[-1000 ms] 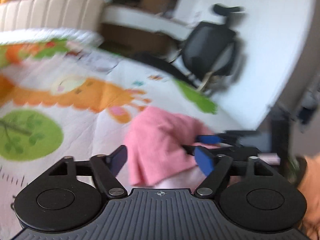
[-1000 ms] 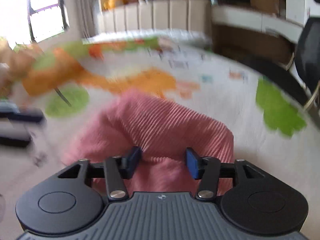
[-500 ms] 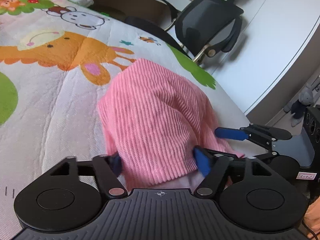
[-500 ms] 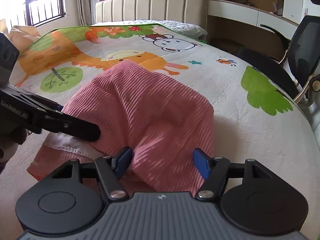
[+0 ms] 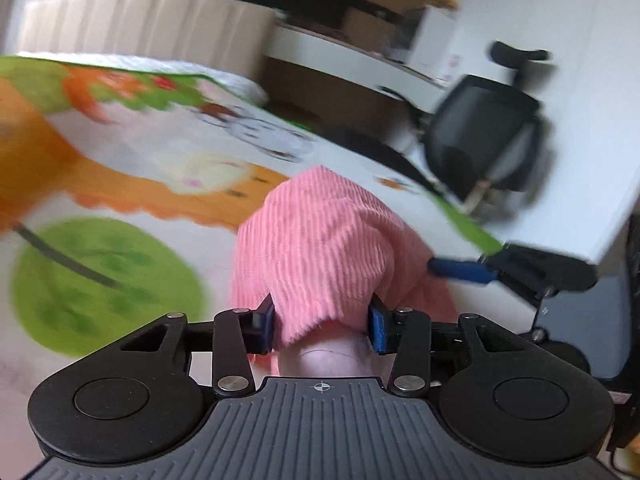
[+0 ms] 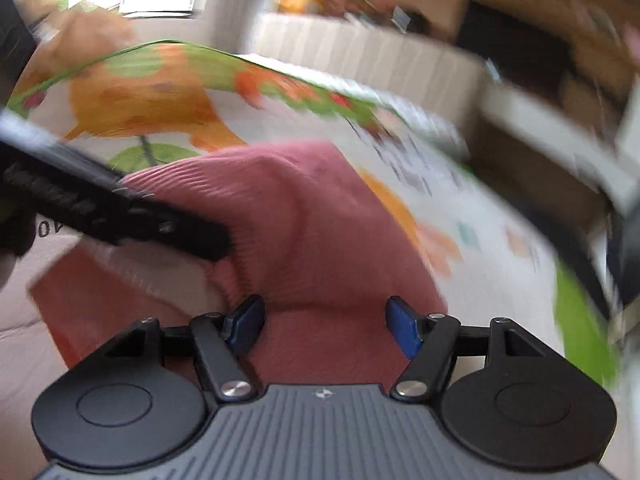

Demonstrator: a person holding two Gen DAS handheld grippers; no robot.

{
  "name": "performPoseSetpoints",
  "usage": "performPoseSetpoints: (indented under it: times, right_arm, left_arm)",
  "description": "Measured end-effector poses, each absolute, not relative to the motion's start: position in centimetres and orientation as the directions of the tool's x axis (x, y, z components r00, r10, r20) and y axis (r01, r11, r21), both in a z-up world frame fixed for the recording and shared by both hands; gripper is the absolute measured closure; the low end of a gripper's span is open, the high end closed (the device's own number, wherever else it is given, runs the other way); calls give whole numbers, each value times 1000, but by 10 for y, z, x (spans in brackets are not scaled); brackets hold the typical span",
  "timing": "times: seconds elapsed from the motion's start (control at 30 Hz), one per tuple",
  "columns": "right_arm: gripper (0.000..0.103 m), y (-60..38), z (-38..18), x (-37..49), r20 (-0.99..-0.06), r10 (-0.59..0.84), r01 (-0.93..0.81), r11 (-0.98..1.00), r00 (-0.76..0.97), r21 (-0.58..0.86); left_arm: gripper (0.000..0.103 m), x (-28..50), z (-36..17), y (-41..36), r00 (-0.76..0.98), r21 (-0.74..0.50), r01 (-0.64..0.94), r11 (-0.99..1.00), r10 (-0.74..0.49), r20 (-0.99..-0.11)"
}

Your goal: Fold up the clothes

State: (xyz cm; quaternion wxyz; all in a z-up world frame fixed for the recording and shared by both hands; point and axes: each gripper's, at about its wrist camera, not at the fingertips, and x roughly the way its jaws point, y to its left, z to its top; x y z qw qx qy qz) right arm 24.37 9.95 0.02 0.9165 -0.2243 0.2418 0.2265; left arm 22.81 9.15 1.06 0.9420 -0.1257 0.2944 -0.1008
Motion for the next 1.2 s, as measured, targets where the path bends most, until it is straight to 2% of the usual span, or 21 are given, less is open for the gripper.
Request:
performPoseSetpoints:
  times: [0.1,0.17,0.23,0.37,0.5,0.6,0.67,0.73,0.83,0.93,1.03,1.2]
  right_arm:
    - [27,121,-1,271,-558,309,-518,814,770,-264]
    - [24,117,-2,280,-576,329,-516,835,748,-192]
    - [21,104,-5,279,-600,338,-510,849,725,-138]
    - [21,70,-4,273,-657,368,-478,878,658,13]
    - [21,43,3,252,-674,444,-480,864,591,148]
    - [21,60,-5,227,-695,428,-592,806,577,4]
    - [21,77,-13,211,-708,405,-661,742,579,-116]
    - [21,89,-16,200,-666,388,-675,698,637,-239]
    - [24,99,-15,209,-619,318,-614,707,718,-350]
    - [25,95,-16,231,-575,230,-519,752,785,-407]
    - [25,78,-17,250,-586,192,-456,821,788,-344]
    - [24,53,-26,255,-539,97,-370,826,837,-426]
  left_arm:
    - [48,228,6,117,798,-294,65,954,-227,-559]
    - [35,220,5,126,787,-297,87,951,-248,-564]
    - [29,212,5,127,769,-258,122,958,-255,-586]
    - [27,195,0,126,727,-243,171,955,-288,-623]
    - [26,180,-5,114,690,-206,250,946,-323,-647]
    - [26,177,-12,104,673,-149,272,951,-299,-676]
    - [32,177,-15,100,681,-121,271,955,-278,-678]
    - [34,181,-15,100,688,-124,254,959,-269,-674]
    - [35,188,-12,102,702,-149,228,962,-268,-659]
    - [28,190,-13,103,737,-124,202,972,-234,-634]
    - [16,188,-24,106,754,-90,165,982,-184,-631]
    - [16,181,-27,114,769,-133,141,981,-193,-609]
